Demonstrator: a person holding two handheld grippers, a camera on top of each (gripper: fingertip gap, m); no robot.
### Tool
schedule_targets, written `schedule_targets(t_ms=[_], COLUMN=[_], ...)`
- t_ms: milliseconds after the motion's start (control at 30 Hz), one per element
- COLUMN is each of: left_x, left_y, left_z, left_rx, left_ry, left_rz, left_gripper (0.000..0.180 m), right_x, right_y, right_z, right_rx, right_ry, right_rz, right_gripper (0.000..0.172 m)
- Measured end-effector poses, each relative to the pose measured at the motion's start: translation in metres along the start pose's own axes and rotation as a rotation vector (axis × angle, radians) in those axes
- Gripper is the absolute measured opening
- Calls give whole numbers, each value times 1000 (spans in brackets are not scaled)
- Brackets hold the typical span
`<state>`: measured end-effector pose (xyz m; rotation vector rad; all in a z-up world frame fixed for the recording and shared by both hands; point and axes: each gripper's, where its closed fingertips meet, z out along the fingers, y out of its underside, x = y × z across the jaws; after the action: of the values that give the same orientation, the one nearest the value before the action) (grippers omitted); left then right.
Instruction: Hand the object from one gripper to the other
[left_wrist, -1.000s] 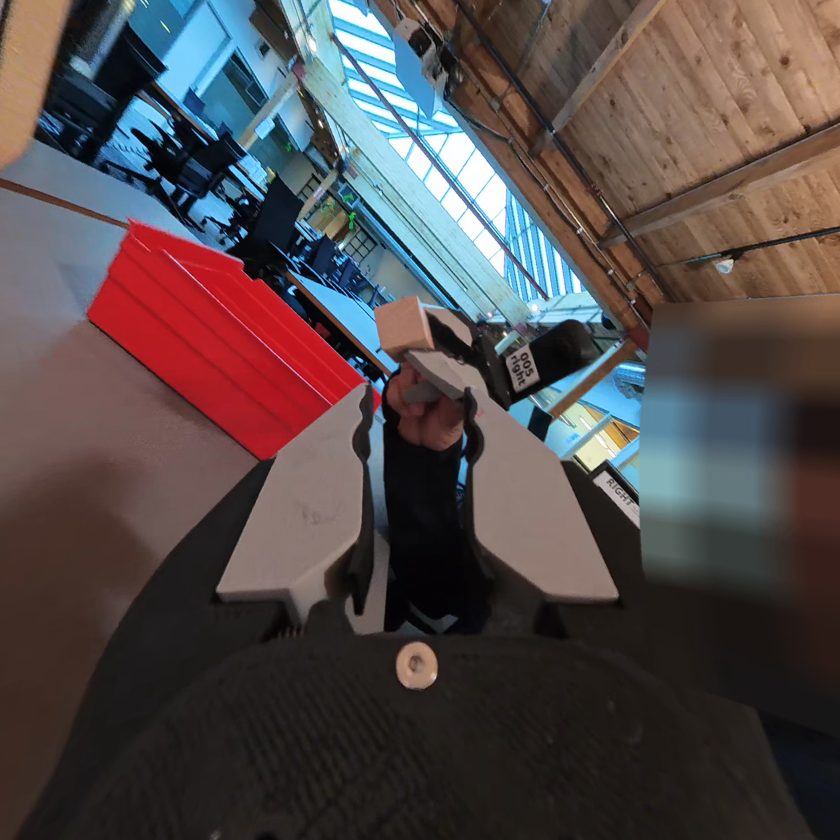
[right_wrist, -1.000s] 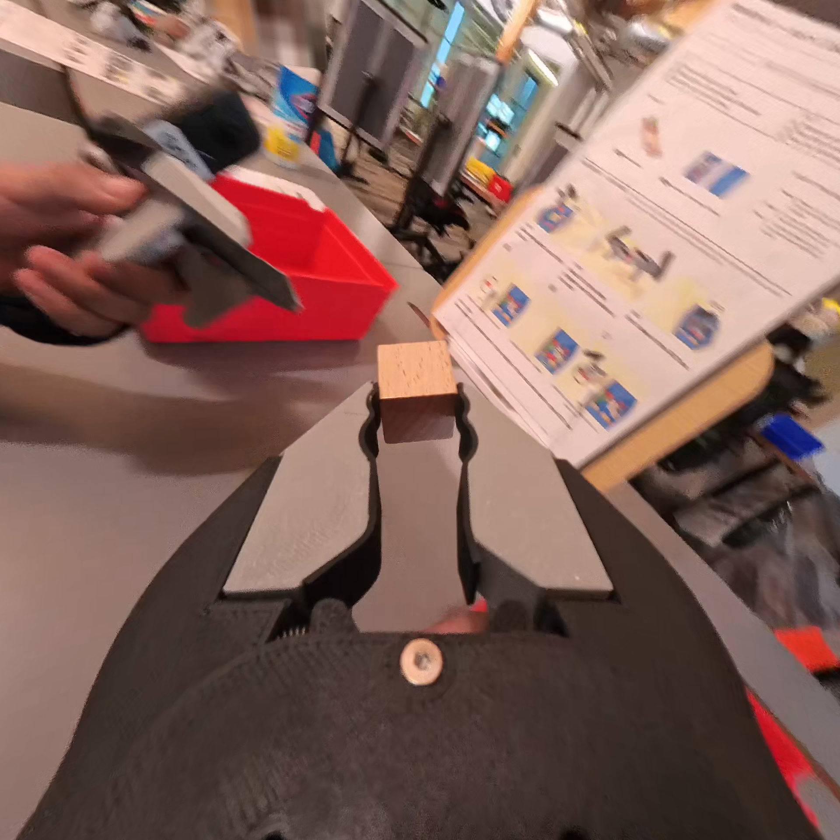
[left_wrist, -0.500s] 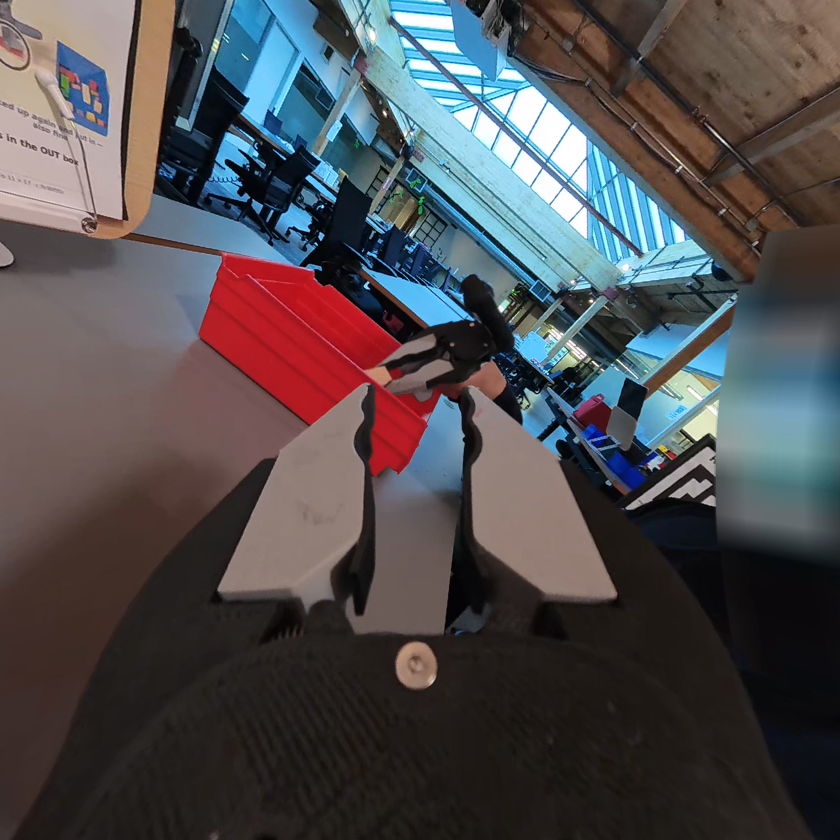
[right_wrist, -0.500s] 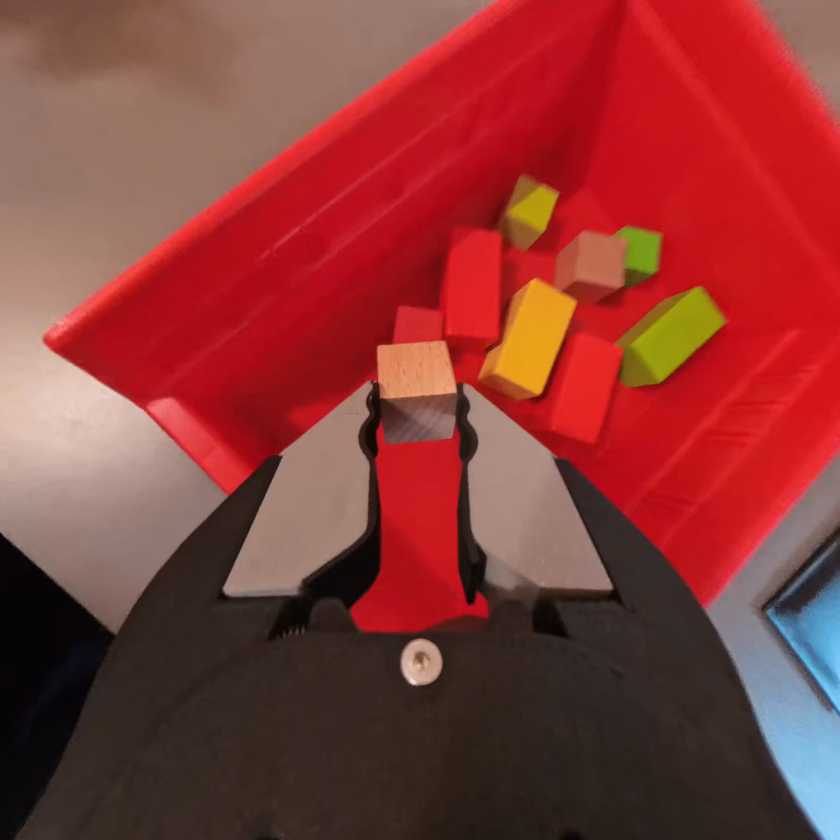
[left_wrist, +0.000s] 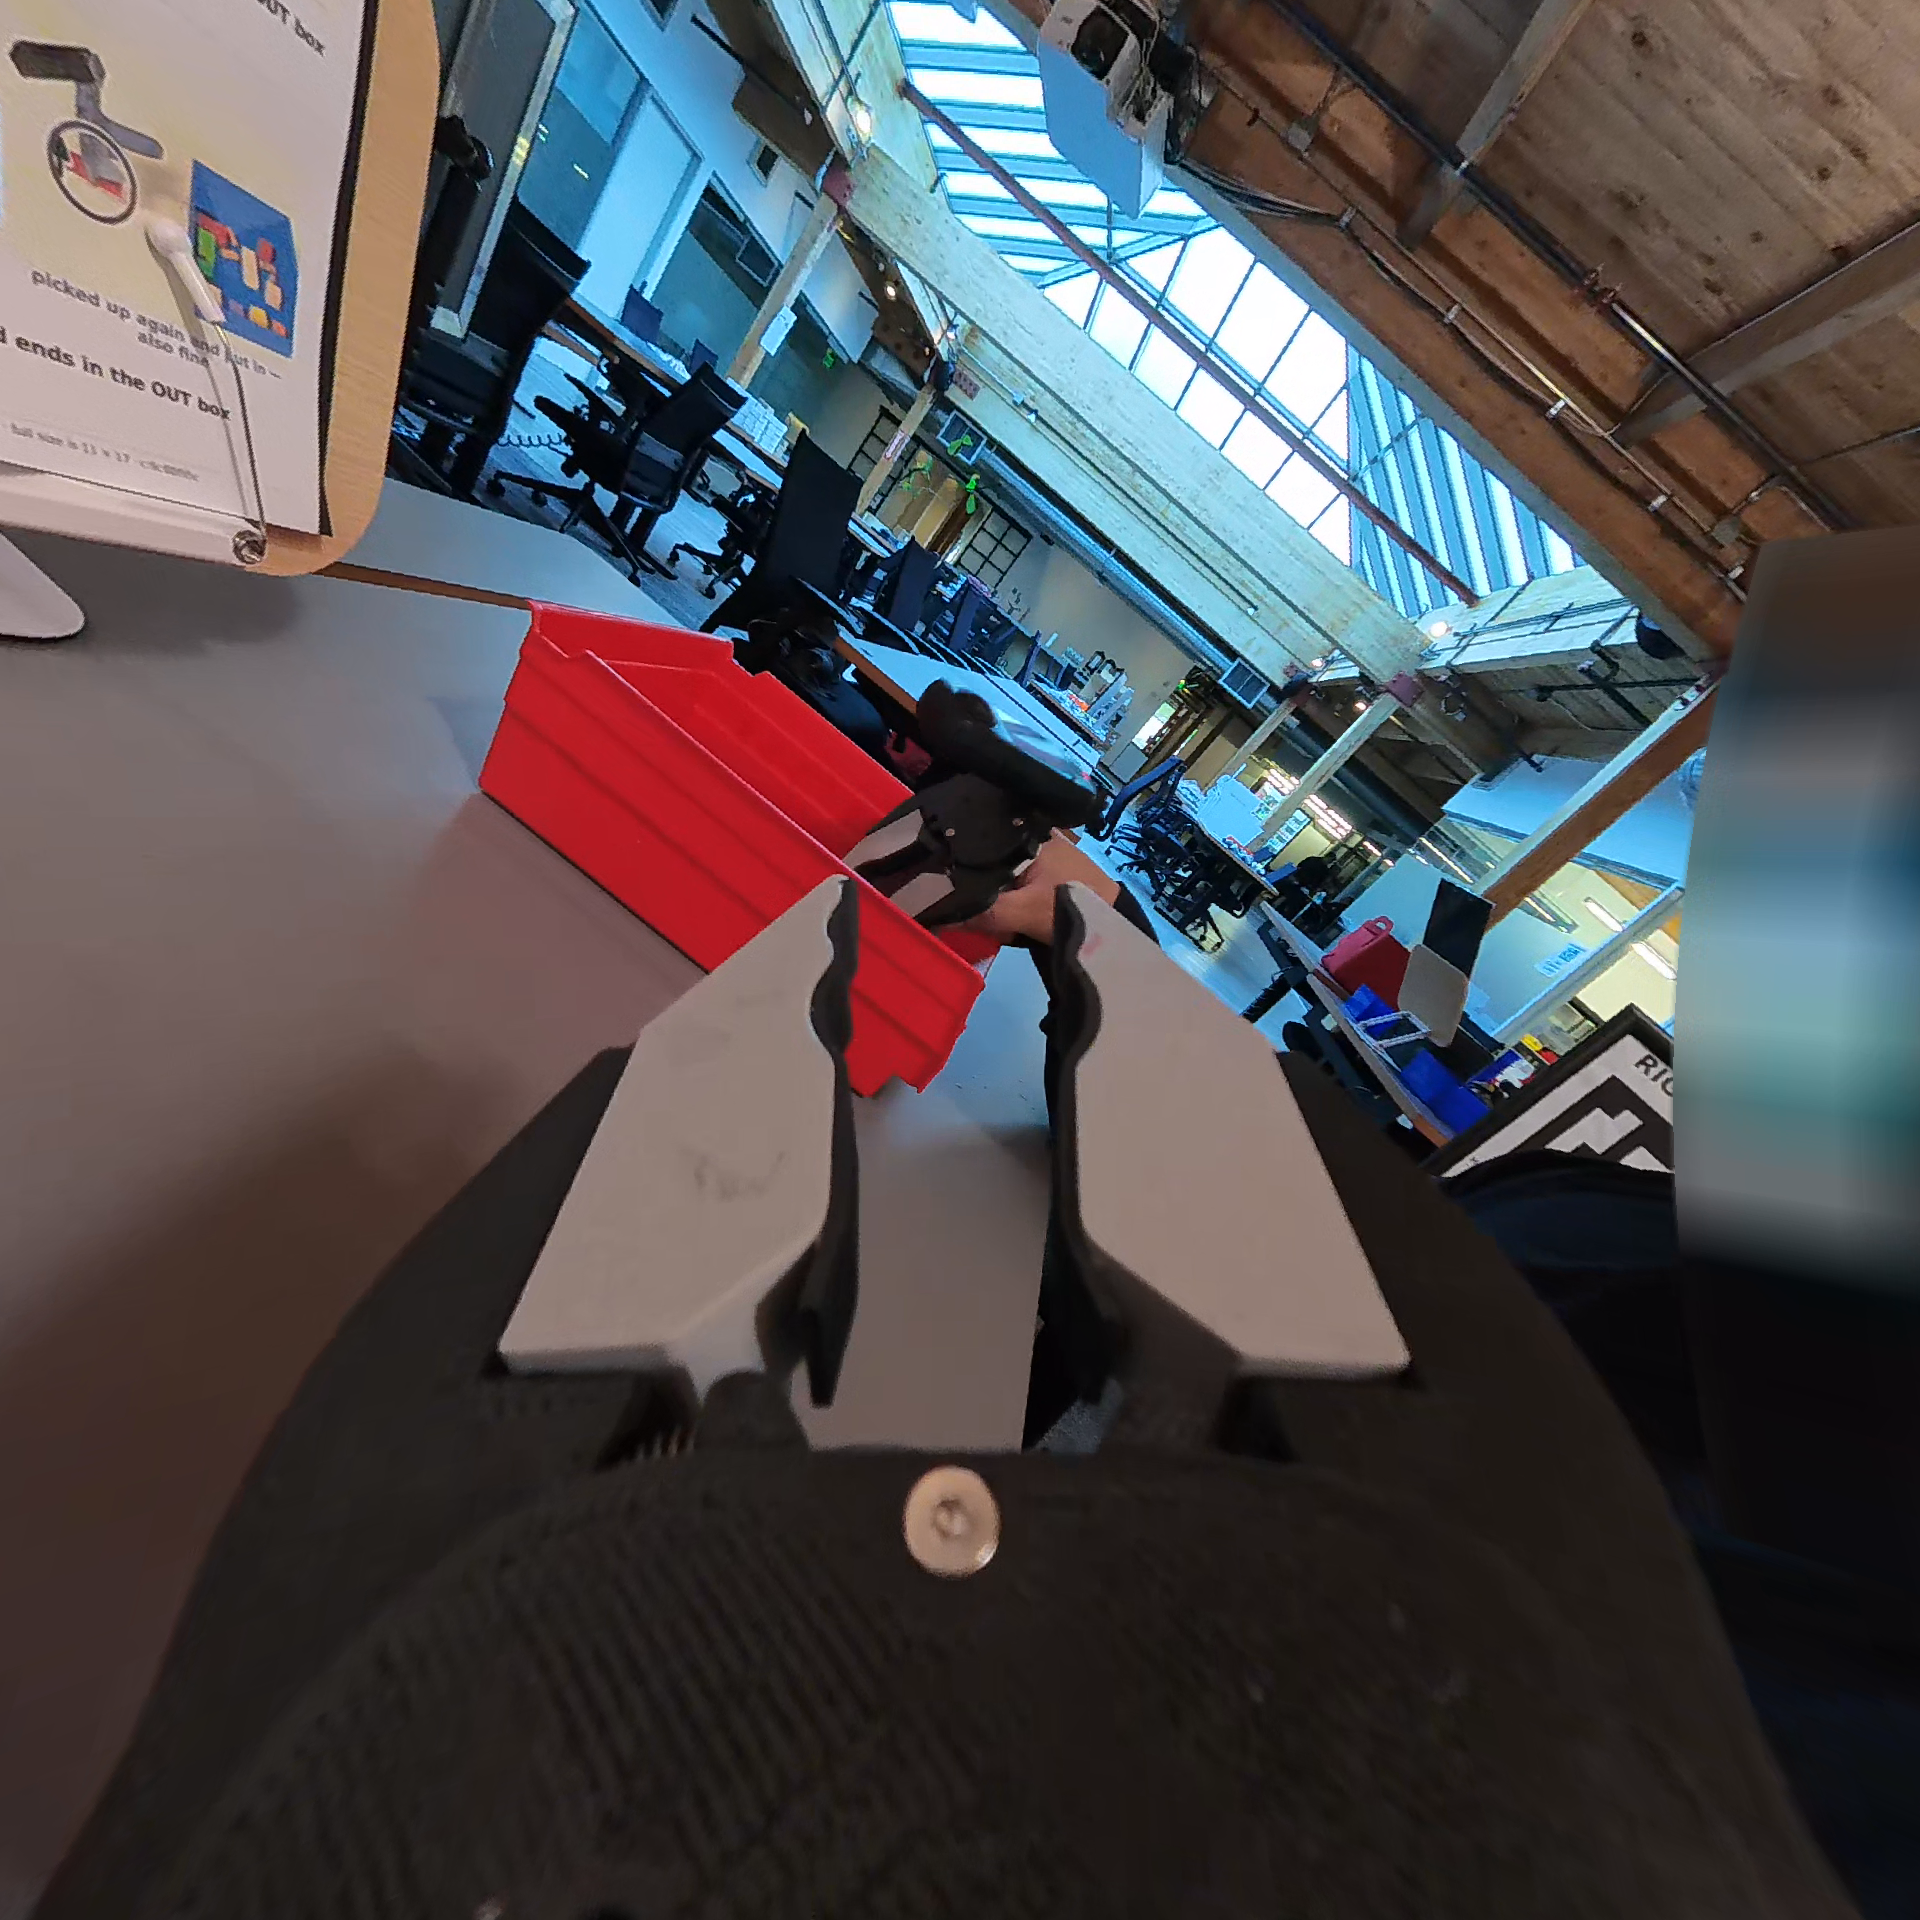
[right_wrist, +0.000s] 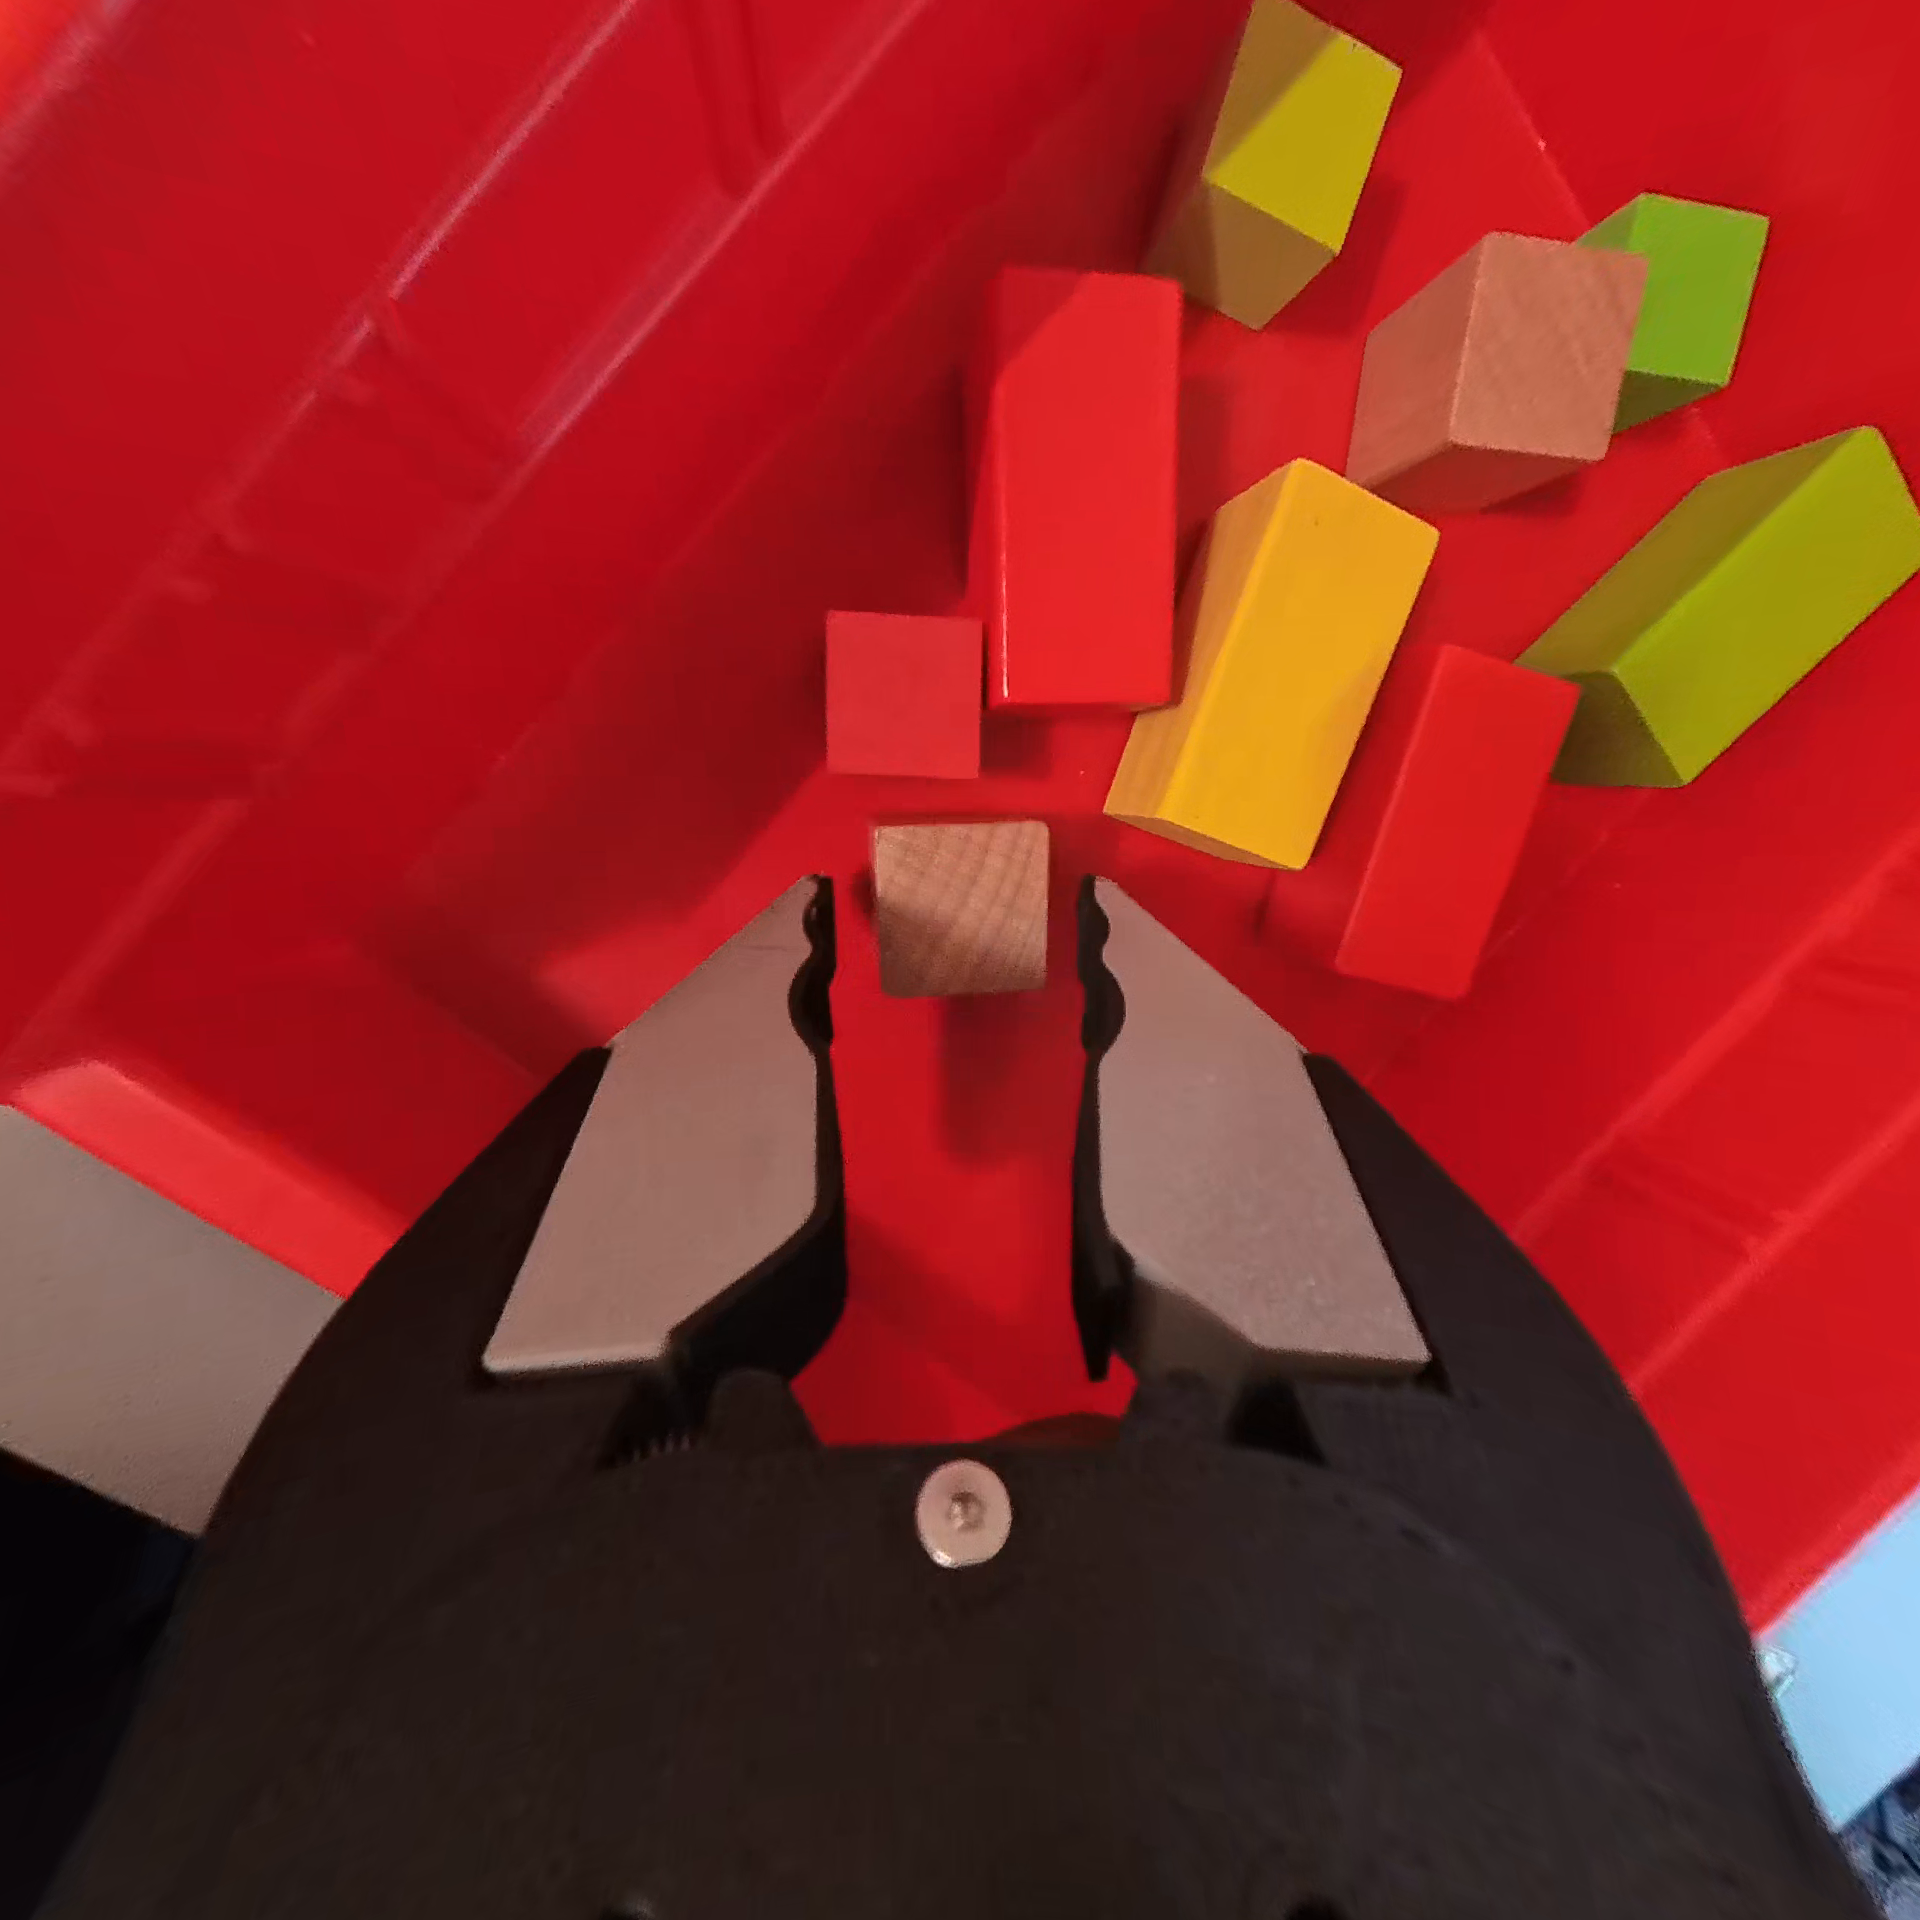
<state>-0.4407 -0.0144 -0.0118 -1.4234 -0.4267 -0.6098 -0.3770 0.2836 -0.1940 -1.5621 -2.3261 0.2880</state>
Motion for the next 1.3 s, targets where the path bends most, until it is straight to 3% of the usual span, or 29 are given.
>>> schedule_targets(t_ms=[167,367,433,500,600,700,867,1033,1167,1300], left_x=[0,-2,-2,1,7,2,-5,-14,-32,-75], left_y=[-1,1,2,1,-3,-6,-8,-17,-20,-26], left_z=[0,3,3,2,-2,-5,-11,-29,-50,-106], left_rx=[2,-1,-6,-4,8,12,8,19,-13,-101], left_ry=[-7,-16,-26,-23,-27,-68,-118,-230,-357,-716], left_rz=[8,9,20,32,58,87,107,174,212,310], left_gripper=[33,33,33,33,33,33,34,36,40,45], right_x=[2,-28,-27,-23,-9,-7,-52,-109,-129,-131], right_y=[-23,-89,-113,-123,-122,-125,-153,-178,-184,-183], right_z=[-28,-73,-86,-96,-101,-105,-118,-112,-86,-71], right_rx=[126,409,513,571,574,581,700,770,717,683], right_ry=[52,158,264,328,392,455,427,371,327,262], right_rz=[24,-95,-97,-54,31,43,-22,-124,-167,-159], right_gripper=[45,39,56,44,66,74,88,92,94,96])
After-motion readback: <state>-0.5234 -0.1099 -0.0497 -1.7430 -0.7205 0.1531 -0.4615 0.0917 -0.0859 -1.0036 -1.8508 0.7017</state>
